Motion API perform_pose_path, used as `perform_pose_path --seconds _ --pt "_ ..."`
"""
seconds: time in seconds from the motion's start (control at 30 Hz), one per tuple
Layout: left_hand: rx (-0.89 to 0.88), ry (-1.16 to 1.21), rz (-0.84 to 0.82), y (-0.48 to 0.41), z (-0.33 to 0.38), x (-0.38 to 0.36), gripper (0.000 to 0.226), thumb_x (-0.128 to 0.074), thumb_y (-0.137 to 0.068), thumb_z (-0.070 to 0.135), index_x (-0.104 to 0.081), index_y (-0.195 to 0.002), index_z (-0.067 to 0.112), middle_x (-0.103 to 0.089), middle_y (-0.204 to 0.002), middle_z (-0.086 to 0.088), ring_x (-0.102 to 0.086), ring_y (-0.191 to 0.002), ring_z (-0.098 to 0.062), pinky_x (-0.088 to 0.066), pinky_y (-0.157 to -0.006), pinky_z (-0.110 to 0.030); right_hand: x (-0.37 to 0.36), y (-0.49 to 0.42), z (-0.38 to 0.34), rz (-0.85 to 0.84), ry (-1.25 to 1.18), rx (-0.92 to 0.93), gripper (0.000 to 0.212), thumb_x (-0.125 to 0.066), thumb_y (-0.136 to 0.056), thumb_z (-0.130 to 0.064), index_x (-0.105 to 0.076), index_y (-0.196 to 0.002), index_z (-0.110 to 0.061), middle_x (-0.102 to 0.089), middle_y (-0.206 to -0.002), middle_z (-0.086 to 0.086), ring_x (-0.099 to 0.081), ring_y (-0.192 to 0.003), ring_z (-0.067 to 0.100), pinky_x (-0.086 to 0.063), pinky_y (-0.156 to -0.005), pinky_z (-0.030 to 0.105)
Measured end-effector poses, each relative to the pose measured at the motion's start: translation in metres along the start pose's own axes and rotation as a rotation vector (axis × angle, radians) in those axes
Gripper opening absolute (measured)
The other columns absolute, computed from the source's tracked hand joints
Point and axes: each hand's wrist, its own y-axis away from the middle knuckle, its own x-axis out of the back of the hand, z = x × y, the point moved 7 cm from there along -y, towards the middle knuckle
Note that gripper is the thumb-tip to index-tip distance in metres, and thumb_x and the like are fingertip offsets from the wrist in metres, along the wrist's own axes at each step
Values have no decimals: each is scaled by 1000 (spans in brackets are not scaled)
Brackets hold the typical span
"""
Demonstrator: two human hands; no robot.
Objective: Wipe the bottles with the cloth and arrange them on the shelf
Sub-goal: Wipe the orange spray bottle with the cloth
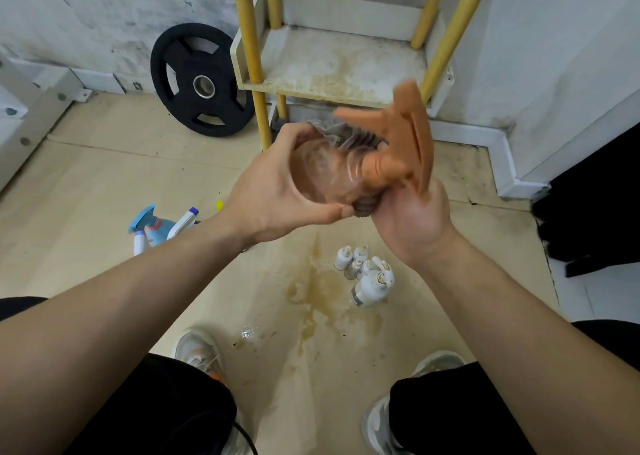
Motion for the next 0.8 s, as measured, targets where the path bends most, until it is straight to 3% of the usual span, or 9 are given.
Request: perform_pose_path --seconds 0.03,0.1,0.17,0.27,0.37,0.43,0.53,0.7,0.8 --pt "42 20 5 -1 -2 0 91 -82 -53 70 -42 -127 35 -61 -113 22 -60 -104 5 -49 -83 -19 1 -2 5 17 -91 -24 40 -74 -76 -55 -74 -92 -18 -60 -90 21 -54 -80 39 -45 -71 47" --pt "136 67 3 -3 -11 -1 82 -80 -53 71 -46 -120 36 -66 -104 18 -64 -94 0 -51 -79 -22 0 -5 13 15 -258 -81 41 -48 -100 -38 -68 -121 -9 -63 -119 25 -62 -112 40 -50 -97 50" --pt "213 139 -5 -4 -20 -4 76 -80 -56 71 -52 -118 37 -71 -104 11 -68 -98 -9 -56 -88 -33 1 -8 17 5 -338 -130 47 -31 -107 -27 -52 -142 -3 -58 -139 22 -57 -130 35 -47 -110 47" --pt "303 278 -26 -4 -24 -9 63 -79 -63 67 -61 -114 37 -73 -106 6 -70 -101 -16 -55 -94 -40 -2 -8 17 4 -362 -152 50 -28 -107 -27 -45 -147 -1 -57 -142 21 -57 -132 33 -46 -112 46" --pt "377 380 -28 -3 -21 -11 51 -81 -75 54 -61 -115 31 -71 -99 10 -68 -82 2 -51 -70 -16 -1 -9 23 60 -346 -149 50 -28 -108 -28 -42 -150 -4 -52 -147 23 -51 -138 37 -37 -117 54" --pt "419 416 -29 -2 -20 -13 49 -80 -77 48 -60 -116 27 -70 -98 9 -67 -74 5 -48 -60 -10 1 -10 27 113 -312 -147 49 -33 -107 -29 -44 -150 -6 -54 -146 22 -52 -137 36 -37 -118 56" --pt "470 438 -52 1 -18 -19 50 -84 -73 47 -61 -114 27 -74 -99 5 -73 -81 -6 -54 -66 -20 5 -11 31 188 -292 -157 54 -42 -102 -31 -43 -151 -9 -56 -146 18 -54 -136 34 -38 -117 56" --pt "563 520 -159 9 -16 -35 52 -84 -73 42 -62 -115 19 -72 -90 2 -73 -72 -10 -59 -60 -30 19 -17 31 273 -277 -138 54 -47 -99 -34 -49 -147 -9 -59 -142 18 -57 -132 36 -41 -114 59" --pt "607 573 -248 13 -16 -42 62 -85 -66 45 -63 -117 18 -75 -98 -4 -75 -79 -20 -59 -62 -32 24 -21 26 289 -298 -113 55 -48 -97 -38 -54 -143 -7 -59 -141 22 -57 -131 40 -40 -113 62"
